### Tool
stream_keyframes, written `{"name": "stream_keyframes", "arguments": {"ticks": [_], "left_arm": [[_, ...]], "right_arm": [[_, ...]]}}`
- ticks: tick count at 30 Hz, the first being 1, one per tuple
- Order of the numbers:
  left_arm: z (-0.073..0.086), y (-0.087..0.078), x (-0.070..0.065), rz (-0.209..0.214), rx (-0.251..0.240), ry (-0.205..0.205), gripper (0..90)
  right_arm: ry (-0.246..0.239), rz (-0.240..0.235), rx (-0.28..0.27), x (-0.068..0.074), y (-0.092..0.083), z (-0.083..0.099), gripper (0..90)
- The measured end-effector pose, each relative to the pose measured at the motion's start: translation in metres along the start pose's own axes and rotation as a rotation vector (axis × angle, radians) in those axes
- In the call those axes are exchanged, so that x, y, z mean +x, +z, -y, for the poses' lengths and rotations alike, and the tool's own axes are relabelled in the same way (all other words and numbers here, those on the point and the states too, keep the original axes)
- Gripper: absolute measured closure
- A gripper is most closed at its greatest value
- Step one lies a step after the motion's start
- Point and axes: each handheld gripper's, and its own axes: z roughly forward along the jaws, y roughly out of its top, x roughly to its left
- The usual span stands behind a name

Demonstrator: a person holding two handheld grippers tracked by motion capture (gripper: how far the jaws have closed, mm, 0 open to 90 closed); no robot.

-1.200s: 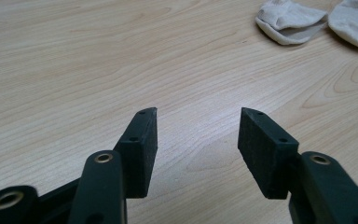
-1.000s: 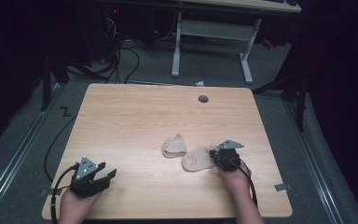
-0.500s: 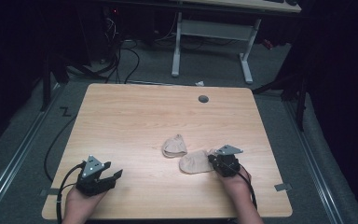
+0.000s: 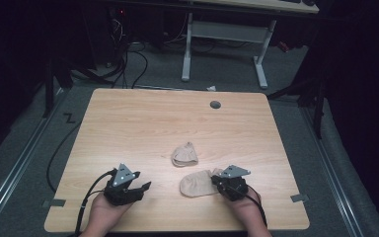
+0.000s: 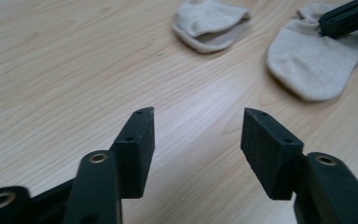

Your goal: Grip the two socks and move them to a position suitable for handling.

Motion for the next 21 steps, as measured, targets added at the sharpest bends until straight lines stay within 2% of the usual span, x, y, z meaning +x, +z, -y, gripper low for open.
{"name": "stream_keyframes", "arguments": {"ticks": [4,7,8,10,12,14,15,16,17,19,21], "left_arm": [[-0.008,0.014,-0.02,0.061,0.006,0.049,52.3],[-0.011,0.025,-0.034,0.101,0.03,0.077,56.7],[-0.011,0.028,-0.039,0.112,0.042,0.092,61.4],[-0.013,0.033,-0.049,0.131,0.057,0.118,63.7],[-0.014,0.037,-0.056,0.148,0.063,0.127,68.7],[-0.014,0.043,-0.065,0.161,0.082,0.144,75.3],[-0.014,0.043,-0.065,0.161,0.082,0.144,76.8],[-0.013,0.048,-0.068,0.161,0.104,0.156,79.2],[-0.013,0.048,-0.068,0.161,0.104,0.156,80.4],[-0.012,0.052,-0.069,0.156,0.124,0.164,81.9],[-0.01,0.055,-0.068,0.152,0.14,0.172,83.3]], "right_arm": [[-0.046,-0.014,0.002,0.016,-0.001,0.0,84.7],[-0.072,-0.029,-0.001,0.027,-0.002,0.0,84.2],[-0.084,-0.035,-0.002,0.032,-0.002,0.0,83.8],[-0.085,-0.037,-0.003,0.033,-0.002,0.0,83.6],[-0.088,-0.04,-0.003,0.036,-0.002,0.0,83.0],[-0.097,-0.029,-0.011,0.036,-0.004,-0.001,81.5],[-0.097,-0.029,-0.011,0.036,-0.004,-0.001,81.5],[-0.094,0.001,-0.046,0.033,-0.011,-0.003,81.8],[-0.094,0.001,-0.046,0.033,-0.011,-0.003,81.8],[-0.059,0.015,-0.077,0.026,-0.018,-0.004,83.5],[-0.037,0.037,-0.083,0.019,-0.021,-0.003,86.0]]}}
